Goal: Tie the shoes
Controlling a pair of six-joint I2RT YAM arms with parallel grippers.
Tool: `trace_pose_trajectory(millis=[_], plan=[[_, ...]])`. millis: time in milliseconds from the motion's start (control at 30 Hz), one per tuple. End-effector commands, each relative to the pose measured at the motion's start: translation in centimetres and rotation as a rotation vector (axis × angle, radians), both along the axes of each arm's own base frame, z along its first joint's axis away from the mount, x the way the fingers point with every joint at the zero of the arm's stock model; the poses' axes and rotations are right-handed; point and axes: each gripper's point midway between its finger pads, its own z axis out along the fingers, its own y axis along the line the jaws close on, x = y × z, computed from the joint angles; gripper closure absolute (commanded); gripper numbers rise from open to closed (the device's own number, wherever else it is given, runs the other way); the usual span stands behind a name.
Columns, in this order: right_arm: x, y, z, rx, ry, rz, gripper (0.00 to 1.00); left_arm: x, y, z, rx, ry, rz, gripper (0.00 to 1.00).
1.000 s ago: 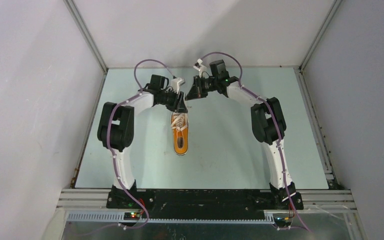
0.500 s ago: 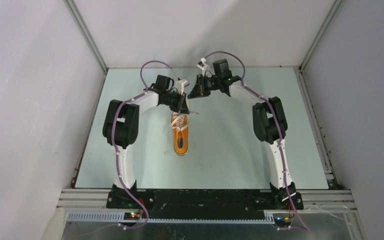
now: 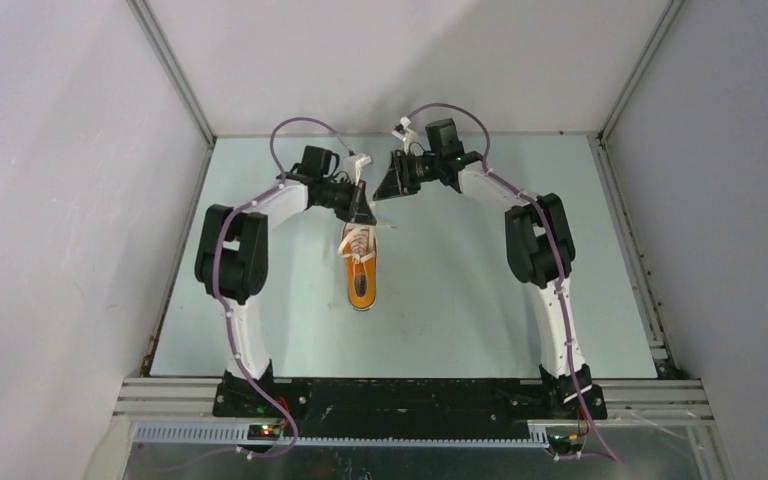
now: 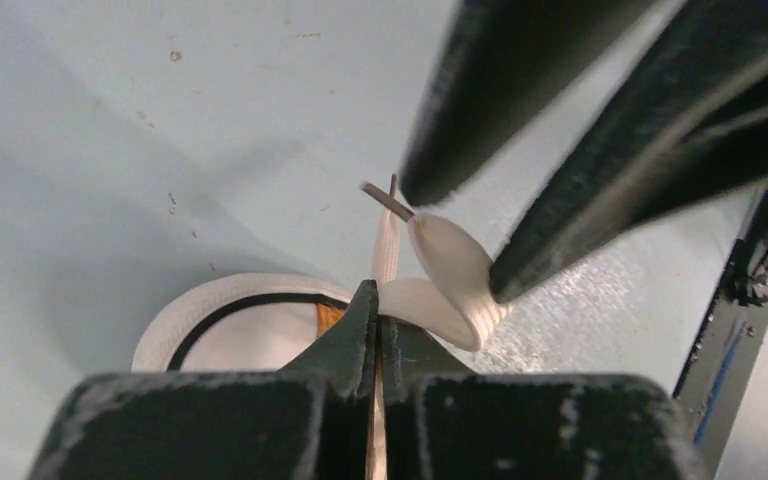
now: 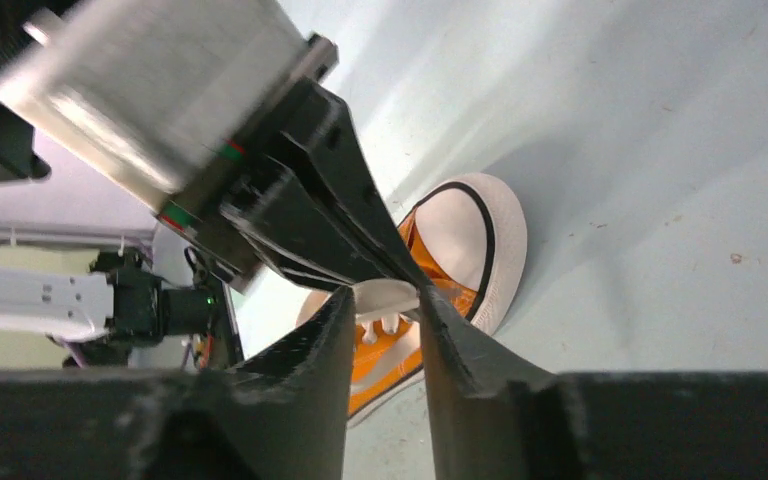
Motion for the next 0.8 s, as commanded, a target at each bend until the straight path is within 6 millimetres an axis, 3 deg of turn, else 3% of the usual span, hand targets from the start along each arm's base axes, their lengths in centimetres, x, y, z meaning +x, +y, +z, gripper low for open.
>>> trace_pose_trajectory(millis=[0,67,167,267,367,533,767], plan=[[0.0,-2.1,4.1,0.085,-0.116,0.087,0.63,-0.7,-0.3,5.4,-0.101,-0.086,-0.032,1.0],[-1.0,-3.5,4.9,0.142,-0.151,0.173,0.59,-0.8,-0.1,5.7,-0.11,-0.091,-0.026,1.0],[-1.7,-5.4,3.8,0.086,-0.2,0.219,0.58,-1.2,0.0,5.6,-0.116,-0.08,-0.024,1.0],[-1.5,-6.5,2.4,-0.001,-0.379,0.302,0.58,-1.4,0.4,5.5,-0.116,-0.069,-0.014,1.0],[-3.4,-6.9,0.6,-0.08,-0.433,0.415,0.6,-1.5,0.6,5.8,-0.132,-0.054,0.004,1.0],[-5.1,-5.7,-1.5,-0.179,-0.671,0.593,0.6,-2.1,1.2,6.0,-0.154,-0.013,0.018,1.0],[-3.8,-2.2,-0.8,-0.19,-0.861,0.597,0.58,-3.1,1.3,5.7,-0.16,0.006,0.012,1.0]])
